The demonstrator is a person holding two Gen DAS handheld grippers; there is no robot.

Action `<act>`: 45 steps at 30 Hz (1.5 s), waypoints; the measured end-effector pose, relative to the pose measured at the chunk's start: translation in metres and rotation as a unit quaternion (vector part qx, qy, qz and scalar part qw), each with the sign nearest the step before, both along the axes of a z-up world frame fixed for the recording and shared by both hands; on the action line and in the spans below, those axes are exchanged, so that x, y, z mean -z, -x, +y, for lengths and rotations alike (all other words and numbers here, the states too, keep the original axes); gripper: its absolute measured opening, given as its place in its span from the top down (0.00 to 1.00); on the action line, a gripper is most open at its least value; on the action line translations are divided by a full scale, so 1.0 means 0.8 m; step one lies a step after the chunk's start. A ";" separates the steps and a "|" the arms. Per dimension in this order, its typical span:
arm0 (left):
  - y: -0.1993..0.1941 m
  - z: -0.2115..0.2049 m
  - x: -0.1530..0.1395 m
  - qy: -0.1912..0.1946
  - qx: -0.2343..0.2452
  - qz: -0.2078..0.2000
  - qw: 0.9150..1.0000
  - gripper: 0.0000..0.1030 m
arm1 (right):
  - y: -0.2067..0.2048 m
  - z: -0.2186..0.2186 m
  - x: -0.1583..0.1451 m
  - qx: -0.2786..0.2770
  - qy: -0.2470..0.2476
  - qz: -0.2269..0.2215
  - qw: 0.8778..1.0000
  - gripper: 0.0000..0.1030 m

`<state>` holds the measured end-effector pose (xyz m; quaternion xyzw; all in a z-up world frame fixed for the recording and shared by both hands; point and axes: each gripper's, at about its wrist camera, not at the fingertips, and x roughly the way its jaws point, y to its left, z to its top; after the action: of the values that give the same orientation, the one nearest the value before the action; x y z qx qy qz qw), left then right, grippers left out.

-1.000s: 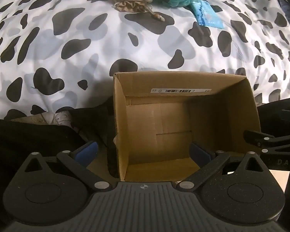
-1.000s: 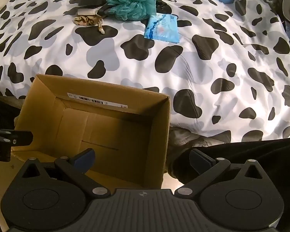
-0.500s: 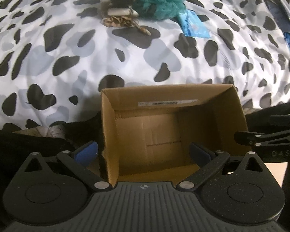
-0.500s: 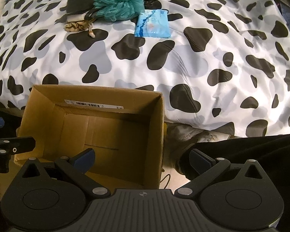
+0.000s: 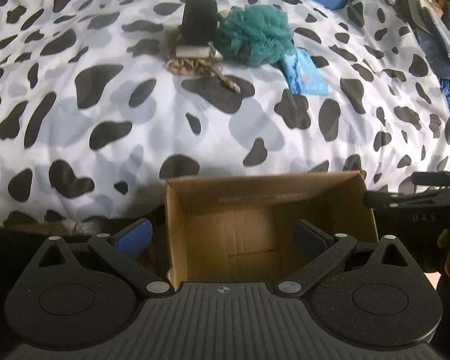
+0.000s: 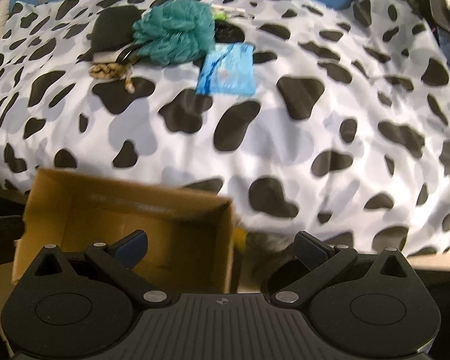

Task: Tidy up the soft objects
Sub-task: 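Move the right gripper from the box over the blue wet-wipes packet, then close the right gripper on the blue wet-wipes packet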

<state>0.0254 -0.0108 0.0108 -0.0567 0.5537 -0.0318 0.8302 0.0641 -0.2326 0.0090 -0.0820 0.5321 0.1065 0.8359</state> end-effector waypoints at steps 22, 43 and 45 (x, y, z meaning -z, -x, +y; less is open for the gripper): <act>-0.087 0.034 -0.010 -0.032 0.007 -0.071 0.997 0.00 | -0.106 -0.018 0.000 0.016 -0.048 -0.031 0.998 0.00; -0.183 0.049 0.002 -0.049 0.028 -0.126 0.990 0.00 | -0.190 0.011 0.031 -0.009 -0.086 -0.080 0.993 0.00; -0.184 0.050 0.002 -0.063 0.028 -0.133 0.989 0.00 | -0.198 0.017 0.036 -0.015 -0.077 -0.081 0.994 0.00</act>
<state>0.1726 0.0291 0.0094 0.0161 0.4411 -0.0272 0.8969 0.2227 -0.2189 -0.0196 -0.0340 0.4515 0.1530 0.8784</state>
